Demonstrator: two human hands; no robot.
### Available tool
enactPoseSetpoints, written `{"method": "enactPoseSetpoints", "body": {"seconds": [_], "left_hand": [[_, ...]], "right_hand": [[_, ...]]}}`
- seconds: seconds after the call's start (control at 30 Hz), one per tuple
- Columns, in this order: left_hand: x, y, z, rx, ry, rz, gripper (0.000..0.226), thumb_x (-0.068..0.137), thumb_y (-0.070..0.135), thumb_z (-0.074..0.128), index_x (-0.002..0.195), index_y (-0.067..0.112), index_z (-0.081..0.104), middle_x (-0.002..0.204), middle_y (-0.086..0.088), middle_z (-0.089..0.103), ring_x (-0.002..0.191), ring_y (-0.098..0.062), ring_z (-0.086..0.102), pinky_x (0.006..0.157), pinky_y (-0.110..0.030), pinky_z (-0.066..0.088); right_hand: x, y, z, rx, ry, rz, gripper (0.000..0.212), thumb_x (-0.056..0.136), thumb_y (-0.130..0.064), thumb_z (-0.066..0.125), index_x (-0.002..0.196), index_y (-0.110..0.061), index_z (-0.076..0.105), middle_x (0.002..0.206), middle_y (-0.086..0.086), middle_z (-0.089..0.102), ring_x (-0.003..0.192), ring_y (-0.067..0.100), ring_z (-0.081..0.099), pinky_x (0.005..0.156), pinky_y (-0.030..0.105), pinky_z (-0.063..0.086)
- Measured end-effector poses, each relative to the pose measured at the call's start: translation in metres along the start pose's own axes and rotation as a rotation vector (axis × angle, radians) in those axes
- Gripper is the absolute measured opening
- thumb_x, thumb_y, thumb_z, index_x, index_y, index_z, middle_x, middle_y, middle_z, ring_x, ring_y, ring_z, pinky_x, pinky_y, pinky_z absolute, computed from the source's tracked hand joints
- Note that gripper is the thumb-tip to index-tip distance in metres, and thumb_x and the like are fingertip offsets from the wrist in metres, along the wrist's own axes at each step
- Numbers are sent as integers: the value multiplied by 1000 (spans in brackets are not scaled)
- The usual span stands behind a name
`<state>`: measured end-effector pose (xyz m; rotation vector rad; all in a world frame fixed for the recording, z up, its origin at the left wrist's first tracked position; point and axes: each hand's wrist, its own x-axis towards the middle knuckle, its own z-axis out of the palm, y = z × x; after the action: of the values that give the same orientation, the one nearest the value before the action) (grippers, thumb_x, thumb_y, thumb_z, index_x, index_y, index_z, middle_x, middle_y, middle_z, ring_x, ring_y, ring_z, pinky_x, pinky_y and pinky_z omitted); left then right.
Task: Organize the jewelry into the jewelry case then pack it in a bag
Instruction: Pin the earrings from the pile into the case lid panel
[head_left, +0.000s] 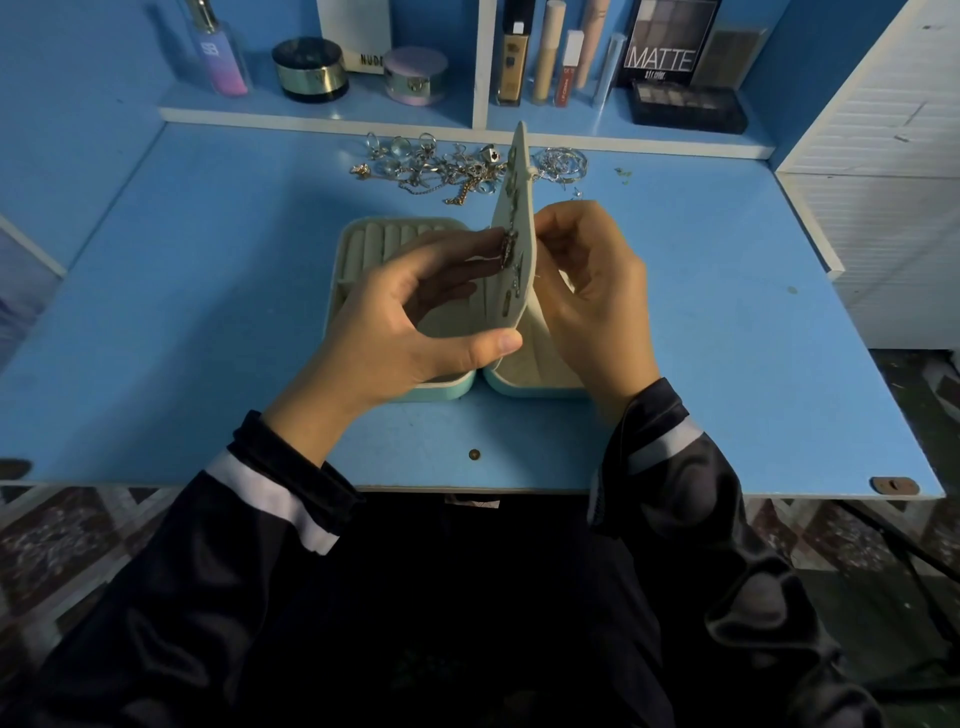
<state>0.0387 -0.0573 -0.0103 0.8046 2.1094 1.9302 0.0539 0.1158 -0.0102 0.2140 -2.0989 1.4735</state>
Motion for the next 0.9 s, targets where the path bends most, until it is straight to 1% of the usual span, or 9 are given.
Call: {"method": "enactPoseSetpoints", "body": {"seconds": [0.13, 0.3, 0.43, 0.5, 0.63, 0.73, 0.83, 0.9], "left_hand": [[0, 0, 0, -9, 0, -4, 70, 68, 23, 83, 131, 14, 54, 136, -16, 56, 126, -23, 57, 111, -49, 40], [0, 0, 0, -13, -3, -5, 73, 68, 22, 83, 133, 10, 53, 136, -18, 55, 127, -25, 56, 111, -48, 40], [0, 0, -1, -7, -12, -15, 75, 68, 23, 83, 134, 8, 52, 137, -17, 55, 128, -24, 56, 111, -47, 40], [0, 0, -1, -8, -17, -15, 75, 68, 26, 84, 134, 8, 53, 137, -17, 55, 128, -24, 55, 111, -47, 40], [0, 0, -1, -11, -3, -12, 71, 68, 24, 83, 132, 13, 54, 136, -15, 56, 127, -23, 56, 111, -48, 40], [0, 1, 0, -29, 6, -12, 69, 67, 22, 83, 130, 15, 55, 135, -14, 57, 126, -23, 57, 111, -47, 41], [0, 2, -1, -40, 5, -17, 69, 67, 21, 83, 130, 15, 55, 135, -14, 58, 126, -22, 57, 111, -46, 41], [0, 2, 0, -37, 3, -18, 69, 67, 21, 83, 130, 14, 55, 135, -14, 57, 126, -23, 57, 111, -46, 41]], "right_hand": [[2, 2, -1, 11, -20, 13, 6, 91, -4, 59, 94, -8, 61, 85, 1, 65, 80, 14, 63, 77, 26, 52], [3, 3, -1, 13, -36, 7, 7, 91, -1, 57, 95, -6, 61, 87, 2, 64, 82, 12, 63, 79, 24, 51], [4, 6, 0, 3, -44, -10, 7, 91, -1, 57, 96, -2, 62, 91, 8, 66, 86, 20, 65, 82, 32, 54], [5, 6, 0, 3, -41, -11, 7, 91, -1, 57, 96, -1, 62, 91, 9, 67, 87, 21, 66, 83, 34, 55], [4, 4, -1, 66, -52, 40, 7, 91, -2, 58, 95, -7, 61, 90, 5, 66, 85, 16, 65, 81, 28, 52], [4, 4, -1, 101, -62, 81, 5, 91, -3, 60, 95, -6, 60, 88, 4, 66, 83, 14, 64, 79, 26, 51], [5, 4, -2, 80, -59, 76, 6, 91, -3, 60, 93, -9, 61, 85, 0, 65, 79, 8, 61, 75, 20, 48], [5, 3, -2, 63, -61, 58, 7, 91, -3, 60, 92, -10, 61, 85, -1, 64, 79, 7, 61, 77, 20, 48]]}}
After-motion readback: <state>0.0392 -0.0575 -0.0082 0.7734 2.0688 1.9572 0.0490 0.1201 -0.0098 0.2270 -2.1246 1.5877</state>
